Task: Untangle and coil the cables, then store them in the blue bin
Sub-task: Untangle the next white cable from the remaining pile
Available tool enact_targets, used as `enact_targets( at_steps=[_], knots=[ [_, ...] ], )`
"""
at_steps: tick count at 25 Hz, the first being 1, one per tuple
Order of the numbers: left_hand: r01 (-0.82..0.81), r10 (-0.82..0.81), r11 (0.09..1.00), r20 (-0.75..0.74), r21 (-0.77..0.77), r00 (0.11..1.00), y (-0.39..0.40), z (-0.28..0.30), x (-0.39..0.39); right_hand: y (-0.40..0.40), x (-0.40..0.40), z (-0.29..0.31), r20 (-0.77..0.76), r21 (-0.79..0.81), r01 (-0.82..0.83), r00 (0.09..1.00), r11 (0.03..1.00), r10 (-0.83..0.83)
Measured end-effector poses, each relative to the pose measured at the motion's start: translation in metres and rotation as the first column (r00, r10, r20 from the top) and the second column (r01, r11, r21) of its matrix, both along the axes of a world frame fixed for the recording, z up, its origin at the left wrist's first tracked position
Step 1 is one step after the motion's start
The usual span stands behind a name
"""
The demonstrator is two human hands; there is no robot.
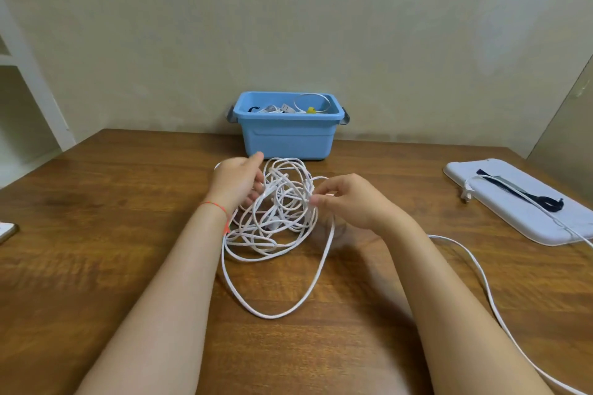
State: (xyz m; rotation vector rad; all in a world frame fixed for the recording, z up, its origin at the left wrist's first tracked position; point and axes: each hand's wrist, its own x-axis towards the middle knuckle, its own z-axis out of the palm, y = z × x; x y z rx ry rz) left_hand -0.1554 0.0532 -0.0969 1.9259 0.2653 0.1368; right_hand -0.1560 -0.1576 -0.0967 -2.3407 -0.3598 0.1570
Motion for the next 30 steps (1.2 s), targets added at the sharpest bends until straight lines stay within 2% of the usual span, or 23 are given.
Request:
enact_targets(
  at_steps=[1,2,4,5,7,9,11,13,14,15,16,17,18,20,22,23,24,25,26,27,28,30],
  knots=[
    [-0.044,0.041,0.997,0.06,0.056,0.997,-0.002,-0.004,0.005,0.001,0.0,-0.003,-0.001,0.009,-0.013,1.0,1.0,0.013],
    [0.021,-0.026,0.996,0.052,0.082,0.998,-0.004,-0.007,0.007,0.002,0.0,-0.005,0.004,0.011,-0.024,1.0,1.0,0.024],
    [0.237,-0.236,0.972,-0.112,-0.005,0.965,-0.003,-0.007,0.009,0.001,0.002,-0.009,0.008,0.032,-0.021,1.0,0.999,0.02],
    [0.294,-0.294,0.955,-0.198,-0.031,0.935,-0.001,-0.004,0.01,0.0,0.003,-0.01,0.0,0.051,-0.023,1.0,0.998,0.023],
    [0.365,-0.335,0.93,-0.326,0.036,0.884,0.003,0.003,0.012,0.0,0.003,-0.01,0.004,0.025,-0.046,0.999,0.999,0.046],
    [0.332,-0.291,0.941,-0.348,0.063,0.891,0.0,0.013,0.011,0.002,0.003,-0.009,0.09,-0.094,-0.051,0.994,0.994,0.059],
    [0.185,-0.189,0.982,-0.245,-0.043,0.951,-0.004,0.023,0.012,0.006,0.001,-0.005,0.145,-0.086,-0.033,0.988,0.996,0.046],
    [0.02,-0.02,0.995,0.005,-0.102,1.0,-0.008,0.033,0.016,0.009,0.002,-0.002,0.28,0.071,0.033,0.959,0.997,-0.052],
    [-0.08,0.103,0.989,0.184,-0.125,0.978,-0.009,0.039,0.02,0.011,0.003,0.001,0.395,0.172,0.091,0.906,0.981,-0.154],
    [-0.179,0.24,0.964,0.359,-0.195,0.902,-0.009,0.046,0.022,0.013,0.003,0.003,0.495,0.264,0.134,0.832,0.955,-0.253],
    [-0.241,0.357,0.926,0.469,-0.289,0.808,-0.007,0.052,0.024,0.016,0.002,0.004,0.561,0.33,0.162,0.759,0.93,-0.331],
    [-0.274,0.434,0.892,0.513,-0.359,0.741,-0.004,0.053,0.028,0.018,0.002,0.006,0.589,0.359,0.186,0.715,0.915,-0.376],
    [-0.306,0.467,0.876,0.492,-0.374,0.735,0.0,0.049,0.031,0.018,0.002,0.006,0.577,0.354,0.227,0.711,0.907,-0.403],
    [-0.384,0.421,0.906,0.295,-0.178,0.858,0.008,0.032,0.026,0.011,0.003,0.006,0.475,0.224,0.366,0.768,0.903,-0.429],
    [-0.314,0.314,0.949,-0.008,-0.015,0.95,0.011,0.01,0.017,-0.001,0.003,0.005,0.399,0.067,0.433,0.814,0.899,-0.422],
    [-0.264,0.258,0.964,-0.115,-0.034,0.959,0.01,0.004,0.012,-0.005,0.003,0.004,0.387,0.043,0.425,0.828,0.904,-0.407],
    [-0.248,0.232,0.964,-0.154,-0.094,0.96,0.009,0.002,0.007,-0.006,0.003,0.003,0.387,0.038,0.396,0.841,0.917,-0.379],
    [-0.266,0.249,0.95,-0.122,-0.161,0.961,0.008,0.002,0.005,-0.005,0.004,0.001,0.391,0.033,0.355,0.856,0.934,-0.338],
    [-0.334,0.336,0.912,-0.032,-0.237,0.941,0.008,0.004,0.005,-0.003,0.005,-0.002,0.385,-0.007,0.311,0.878,0.95,-0.284],
    [-0.417,0.464,0.847,0.078,-0.33,0.882,0.009,0.008,0.003,0.0,0.006,-0.005,0.364,-0.086,0.273,0.904,0.958,-0.225],
    [-0.505,0.608,0.766,0.195,-0.397,0.769,0.012,0.011,0.003,0.002,0.007,-0.007,0.318,-0.2,0.247,0.932,0.948,-0.175],
    [-0.599,0.717,0.697,0.387,-0.395,0.58,0.016,0.013,0.005,0.005,0.003,-0.007,0.173,-0.46,0.217,0.973,0.861,-0.153]
  ],
)
